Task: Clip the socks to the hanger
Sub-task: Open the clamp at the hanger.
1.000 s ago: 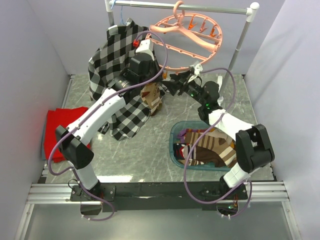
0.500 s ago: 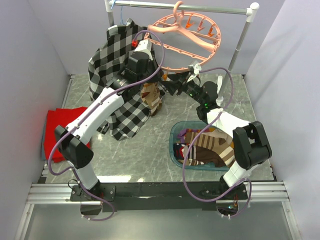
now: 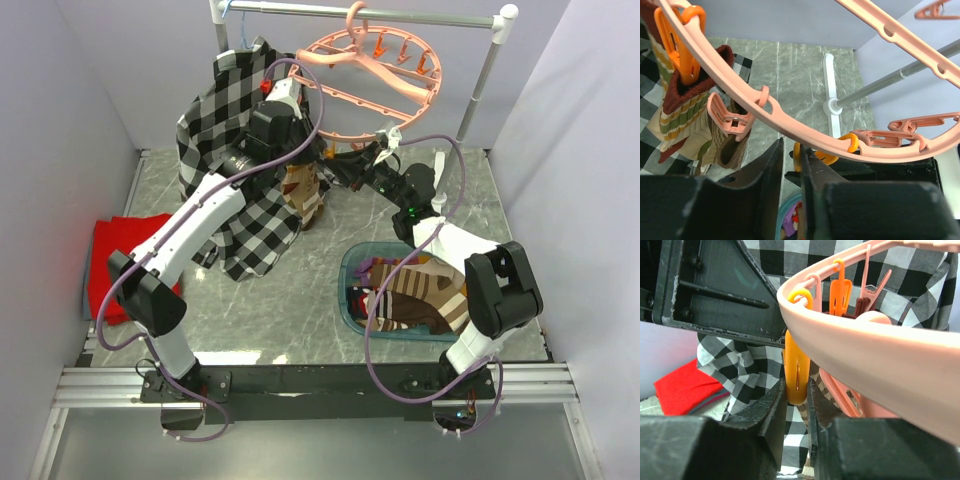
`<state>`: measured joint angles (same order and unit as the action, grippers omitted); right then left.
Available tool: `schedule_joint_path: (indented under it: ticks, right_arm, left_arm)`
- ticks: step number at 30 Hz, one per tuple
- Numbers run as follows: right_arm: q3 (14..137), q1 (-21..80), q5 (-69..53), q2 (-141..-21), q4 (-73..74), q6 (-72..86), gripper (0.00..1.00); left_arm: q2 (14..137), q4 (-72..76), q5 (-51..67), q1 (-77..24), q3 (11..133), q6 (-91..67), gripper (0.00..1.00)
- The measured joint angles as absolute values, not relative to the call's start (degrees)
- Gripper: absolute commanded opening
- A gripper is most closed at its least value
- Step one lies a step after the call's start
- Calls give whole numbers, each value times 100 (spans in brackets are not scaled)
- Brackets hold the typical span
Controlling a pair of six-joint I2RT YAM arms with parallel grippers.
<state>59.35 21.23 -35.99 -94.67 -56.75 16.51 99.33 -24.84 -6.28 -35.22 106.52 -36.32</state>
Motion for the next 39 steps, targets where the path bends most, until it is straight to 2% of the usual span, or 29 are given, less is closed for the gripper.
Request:
schedule_joint_path:
  ticks: [6, 10, 14, 17, 21, 27, 39]
  right_arm:
    - [5878, 2123, -3546, -9454, -5673, 1649, 3]
    - [5859, 2126, -3538, -9443, -5631, 1643, 0]
    - [5848, 2137, -3533, -9406, -5581, 1643, 0]
    - [5848, 2150, -3520, -9376, -5520, 1638, 0]
    - [5848, 2152, -3503, -9343, -5450, 1619, 0]
    - [5848, 2154, -3487, -9314, -5371, 1601, 0]
    - [5848, 2156, -3472, -9271, -5269, 1557, 0]
  left_arm:
    - [9924, -2515, -609, -3489, 10634, -3660, 49]
    - [9727, -2401, -657, -3485, 10348, -3667, 56]
    - [9338, -2196, -725, -3483, 9935, -3623, 71]
    - [8995, -1852, -687, -3487, 9531, -3496, 76]
    - [8764, -1409, -679, -3590, 9155, -3214, 76]
    - [8818, -1151, -711, -3806, 9113, -2808, 69]
    - [9470, -1190, -1031, -3968, 9544, -2357, 68]
